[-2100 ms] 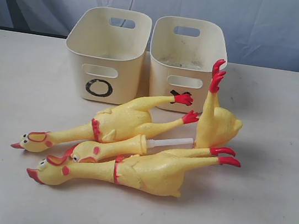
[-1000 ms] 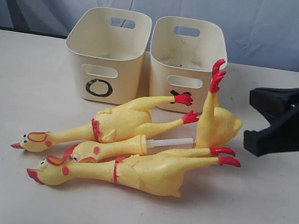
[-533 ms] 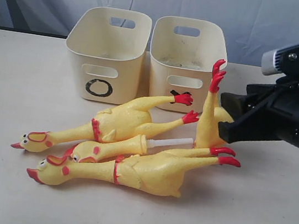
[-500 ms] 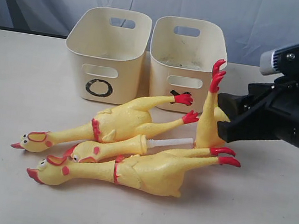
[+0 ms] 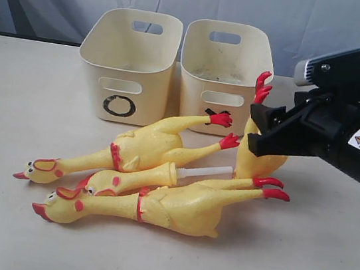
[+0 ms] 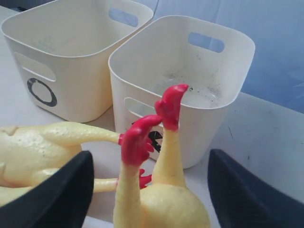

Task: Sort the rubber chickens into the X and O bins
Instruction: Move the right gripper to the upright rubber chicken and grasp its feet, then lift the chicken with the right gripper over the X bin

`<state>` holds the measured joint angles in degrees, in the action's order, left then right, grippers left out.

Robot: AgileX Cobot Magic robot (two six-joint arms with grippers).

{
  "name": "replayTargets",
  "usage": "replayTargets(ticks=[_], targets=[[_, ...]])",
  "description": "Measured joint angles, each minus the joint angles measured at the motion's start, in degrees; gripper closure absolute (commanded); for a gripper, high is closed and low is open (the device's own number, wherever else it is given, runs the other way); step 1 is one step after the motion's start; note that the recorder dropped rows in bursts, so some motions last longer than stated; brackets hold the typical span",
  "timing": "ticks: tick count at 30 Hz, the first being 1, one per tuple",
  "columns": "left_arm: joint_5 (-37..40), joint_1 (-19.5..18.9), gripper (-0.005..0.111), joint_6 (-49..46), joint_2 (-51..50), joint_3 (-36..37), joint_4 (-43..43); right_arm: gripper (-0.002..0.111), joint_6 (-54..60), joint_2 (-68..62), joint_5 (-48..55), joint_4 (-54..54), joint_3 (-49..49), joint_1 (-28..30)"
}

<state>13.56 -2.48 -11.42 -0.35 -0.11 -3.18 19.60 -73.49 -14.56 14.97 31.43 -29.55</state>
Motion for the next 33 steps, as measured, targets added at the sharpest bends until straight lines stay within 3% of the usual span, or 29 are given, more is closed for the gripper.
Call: replayTargets(ticks=[22,25,32,33], targets=[[0.0,0.0,0.107,0.0,0.0,0.0,0.0,0.045,-8.8,-10.8,-14.9,-2.8,0.0,0.0],[0.0,0.0,0.107,0.0,0.0,0.0,0.0,0.059,-11.1,-12.2,-16.1,-4.8,0.0,0.0],[0.0,0.0,0.107,0.0,0.0,0.0,0.0,0.107,-12.1,-12.9,-16.7,-5.9,0.0,0.0],[0.0,0.0,0.107,0.0,0.0,0.0,0.0,0.109,-12.3,-12.9,-16.9,-5.9,0.0,0.0]])
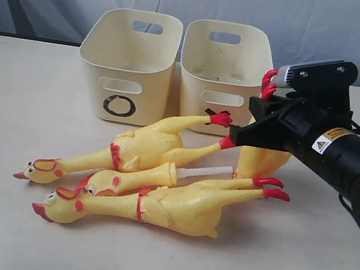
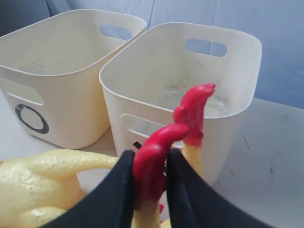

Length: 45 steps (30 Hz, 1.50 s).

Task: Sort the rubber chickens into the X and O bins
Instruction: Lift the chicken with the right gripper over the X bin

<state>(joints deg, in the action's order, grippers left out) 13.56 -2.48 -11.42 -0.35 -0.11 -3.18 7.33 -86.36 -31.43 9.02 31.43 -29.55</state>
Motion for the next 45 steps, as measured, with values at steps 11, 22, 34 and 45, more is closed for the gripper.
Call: replayTargets(ticks=[11,22,34,45], targets=[[0.0,0.0,0.107,0.0,0.0,0.0,0.0,0.109,0.0,0.3,0.4,0.0,0.0,0.0],[0.0,0.0,0.107,0.0,0.0,0.0,0.0,0.109,0.6,14.9,9.1,0.0,0.0,0.0],[0.0,0.0,0.107,0.0,0.0,0.0,0.0,0.109,1.7,16.3,-7.9,0.4,4.4,0.0],[0.0,0.0,0.107,0.0,0.0,0.0,0.0,0.109,8.8,-5.6,-11.1,0.4,23.0,0.0]])
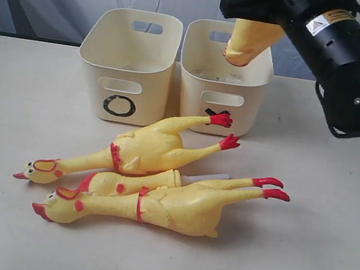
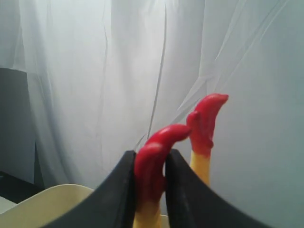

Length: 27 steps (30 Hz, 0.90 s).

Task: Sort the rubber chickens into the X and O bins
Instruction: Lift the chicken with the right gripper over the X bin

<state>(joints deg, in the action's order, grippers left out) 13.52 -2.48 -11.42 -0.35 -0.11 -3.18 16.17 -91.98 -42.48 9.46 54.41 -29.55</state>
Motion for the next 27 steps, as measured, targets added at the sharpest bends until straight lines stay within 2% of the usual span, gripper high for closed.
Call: replayTargets(ticks=[5,11,25,27], targets=[[0.0,0.0,0.107,0.0,0.0,0.0,0.0,0.109,3.1,-8.8,0.1,0.0,7.1,0.0],[0.0,0.0,0.107,0.0,0.0,0.0,0.0,0.109,3.6,-14.6,7.3,1.7,12.3,0.0],[0.0,0.0,0.107,0.0,0.0,0.0,0.0,0.109,4.4,-19.1,14.1,3.8,12.9,0.0],[0.0,0.0,0.107,0.0,0.0,0.0,0.0,0.102,4.4,-19.4,14.2,3.9,12.9,0.0]])
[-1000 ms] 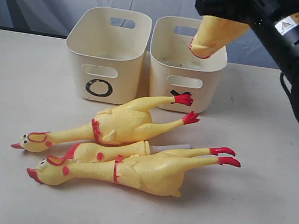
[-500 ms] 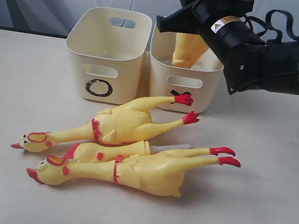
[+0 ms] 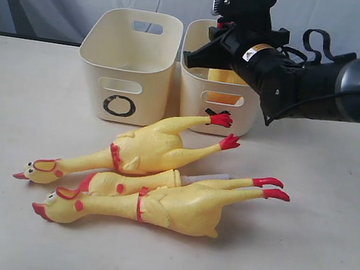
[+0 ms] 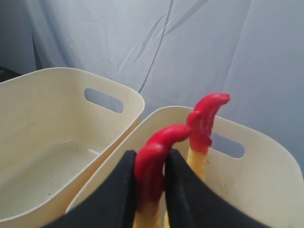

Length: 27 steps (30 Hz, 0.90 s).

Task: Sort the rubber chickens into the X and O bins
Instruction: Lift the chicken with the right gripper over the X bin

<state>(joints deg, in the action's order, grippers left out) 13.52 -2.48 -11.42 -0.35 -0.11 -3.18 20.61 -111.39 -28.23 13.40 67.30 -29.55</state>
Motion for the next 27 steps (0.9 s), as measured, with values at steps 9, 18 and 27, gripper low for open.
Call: replayTargets(ticks=[9,18,27], targets=[[0.0,0.0,0.107,0.0,0.0,0.0,0.0,0.027,0.0,0.0,-2.6,0.0,0.2,0.1],[0.0,0.0,0.107,0.0,0.0,0.0,0.0,0.027,0.0,0.2,-2.9,2.3,0.2,0.1],[0.0,0.0,0.107,0.0,0.0,0.0,0.0,0.027,0.0,4.6,-0.4,2.7,0.2,0.1]])
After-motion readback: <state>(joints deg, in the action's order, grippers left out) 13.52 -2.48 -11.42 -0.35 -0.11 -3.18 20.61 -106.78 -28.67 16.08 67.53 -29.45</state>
